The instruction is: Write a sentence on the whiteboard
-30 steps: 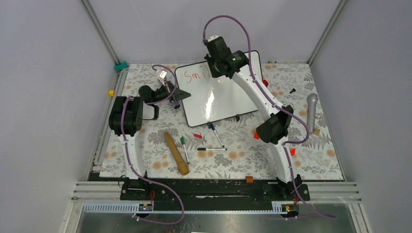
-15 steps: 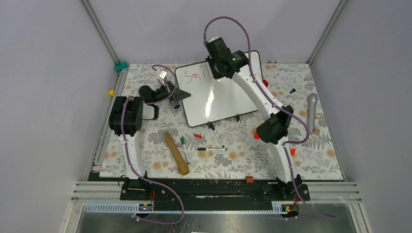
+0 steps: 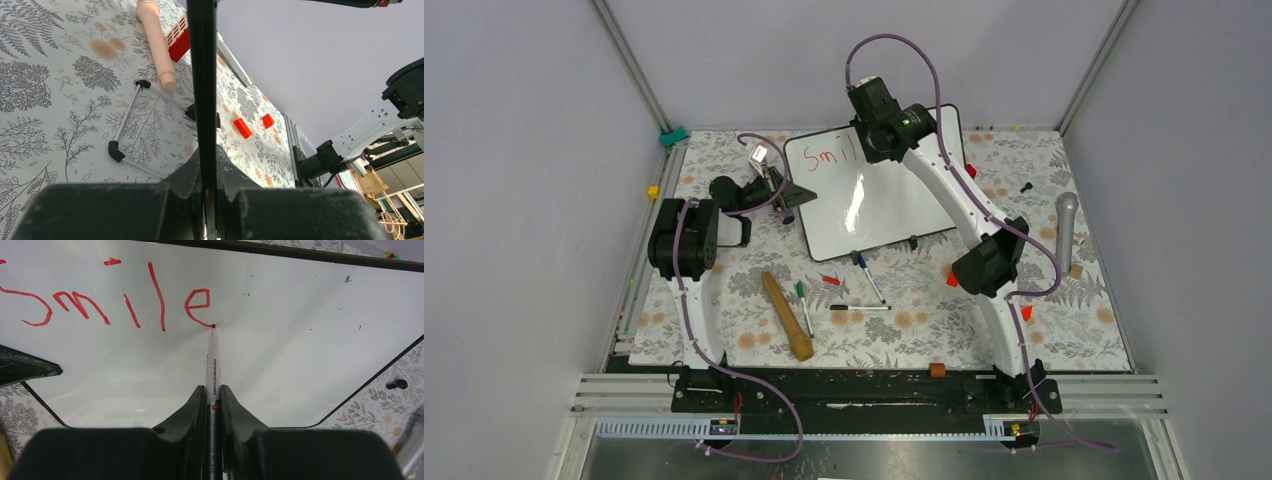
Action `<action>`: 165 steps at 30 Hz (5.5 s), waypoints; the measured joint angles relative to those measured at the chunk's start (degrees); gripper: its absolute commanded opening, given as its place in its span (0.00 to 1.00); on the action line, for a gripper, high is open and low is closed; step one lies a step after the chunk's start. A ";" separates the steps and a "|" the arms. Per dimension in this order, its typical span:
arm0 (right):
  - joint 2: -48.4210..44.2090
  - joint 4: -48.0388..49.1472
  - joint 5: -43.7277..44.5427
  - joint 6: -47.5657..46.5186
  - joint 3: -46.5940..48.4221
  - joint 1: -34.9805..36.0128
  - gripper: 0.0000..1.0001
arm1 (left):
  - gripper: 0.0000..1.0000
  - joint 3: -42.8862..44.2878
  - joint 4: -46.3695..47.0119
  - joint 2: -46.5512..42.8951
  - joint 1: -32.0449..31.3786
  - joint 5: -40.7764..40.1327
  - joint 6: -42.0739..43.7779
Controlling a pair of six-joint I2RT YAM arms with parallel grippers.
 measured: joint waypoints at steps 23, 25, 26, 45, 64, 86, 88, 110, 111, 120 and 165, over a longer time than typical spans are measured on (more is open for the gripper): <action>-41.88 28.48 -0.92 2.56 -52.09 -0.50 0.00 | 0.00 0.02 0.85 -0.02 -0.07 0.39 0.46; -41.88 29.70 -0.76 2.49 -52.89 -0.52 0.00 | 0.00 0.02 0.85 -0.02 -0.07 0.39 0.42; -41.97 30.67 -0.72 2.38 -53.44 -0.52 0.00 | 0.00 0.04 0.85 -0.02 -0.07 0.39 0.39; -44.15 33.40 0.50 1.70 -55.67 -1.11 0.00 | 0.00 -1.99 1.18 -1.11 -0.07 -1.07 1.27; -39.47 38.32 0.02 1.40 -56.46 -1.16 0.00 | 0.00 -3.30 0.94 -2.08 0.00 -2.08 2.03; -29.33 36.04 -1.86 1.29 -48.04 -1.18 0.00 | 0.00 -3.08 0.92 -1.92 0.00 -1.92 1.88; -27.93 35.60 -1.73 1.29 -46.99 -1.18 0.00 | 0.00 -3.08 0.92 -1.92 0.00 -1.92 1.88; -20.68 31.28 1.77 0.92 -39.54 -1.20 0.00 | 0.00 -3.06 0.92 -1.92 0.00 -1.90 1.88; -20.31 31.21 1.79 0.87 -39.30 -1.20 0.00 | 0.00 -3.06 0.92 -1.92 0.00 -1.90 1.88; -17.64 28.26 2.05 0.81 -36.06 -1.25 0.00 | 0.00 -2.93 0.79 -1.73 0.00 -2.01 1.53; -29.35 26.80 -5.99 2.86 -43.17 -1.44 0.00 | 0.36 -2.08 0.50 -0.55 -1.07 2.23 2.40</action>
